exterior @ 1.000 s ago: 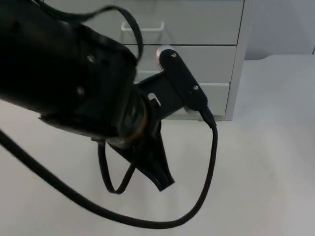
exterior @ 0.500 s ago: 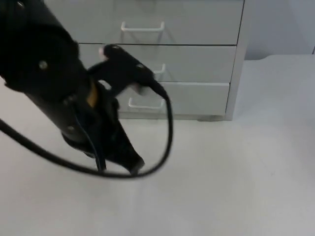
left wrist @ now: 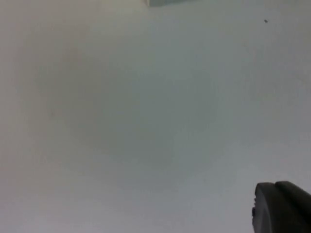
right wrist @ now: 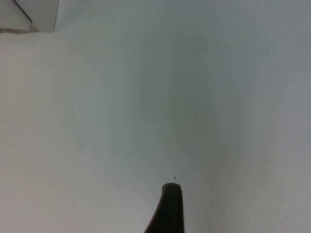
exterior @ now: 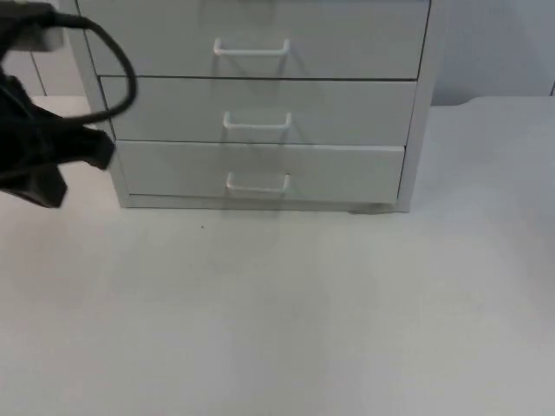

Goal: Open the drawer with the left hand, place the block into the drawer with the right hand, then close the drawer with the left hand.

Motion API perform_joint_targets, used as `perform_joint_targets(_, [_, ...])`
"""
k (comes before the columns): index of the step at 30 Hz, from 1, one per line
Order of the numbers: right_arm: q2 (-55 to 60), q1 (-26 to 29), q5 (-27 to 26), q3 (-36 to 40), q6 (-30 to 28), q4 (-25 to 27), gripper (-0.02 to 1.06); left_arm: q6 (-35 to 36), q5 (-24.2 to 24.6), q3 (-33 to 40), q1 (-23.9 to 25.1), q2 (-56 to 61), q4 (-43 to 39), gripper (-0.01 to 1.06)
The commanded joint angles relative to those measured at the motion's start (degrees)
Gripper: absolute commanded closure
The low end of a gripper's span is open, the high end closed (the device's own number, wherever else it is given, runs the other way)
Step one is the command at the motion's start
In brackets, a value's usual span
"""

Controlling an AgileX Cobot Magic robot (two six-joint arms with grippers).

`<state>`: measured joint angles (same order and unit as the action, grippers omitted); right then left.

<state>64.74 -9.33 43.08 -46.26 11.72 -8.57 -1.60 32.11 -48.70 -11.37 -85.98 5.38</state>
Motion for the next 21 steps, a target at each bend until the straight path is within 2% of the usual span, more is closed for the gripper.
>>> perform_joint_targets(1, [-0.4, 0.2, -0.4, 0.1, -0.7, -0.2, 0.34, -1.6, 1.6, 0.4, 2.8, 3.2, 3.0, 1.05])
perform_joint_targets(7, [-0.4, 0.2, -0.4, 0.1, -0.7, -0.2, 0.34, -1.6, 1.9, 0.4, 6.8, 9.0, 3.5, 1.05])
perform_joint_targets(15, [-0.4, 0.2, -0.4, 0.1, -0.7, -0.2, 0.34, -1.6, 2.3, 0.4, 8.8, 16.1, 3.4, 1.05])
perform_joint_targets(17, [-0.4, 0.2, -0.4, 0.1, -0.7, -0.2, 0.34, -1.6, 3.1, 0.4, 8.8, 18.2, 3.2, 0.97])
perform_joint_targets(18, [-0.4, 0.2, -0.4, 0.1, -0.7, -0.2, 0.34, -1.6, 3.7, 0.4, 8.8, 19.2, 3.2, 0.87])
perform_joint_targets(19, [-0.4, 0.2, -0.4, 0.1, -0.7, -0.2, 0.34, -1.6, 3.7, 0.4, 8.8, 19.2, 3.2, 0.87])
perform_joint_targets(21, [-0.4, 0.2, -0.4, 0.1, -0.7, -0.2, 0.34, -1.6, 5.1, 0.4, 8.8, 21.2, 3.2, 0.57])
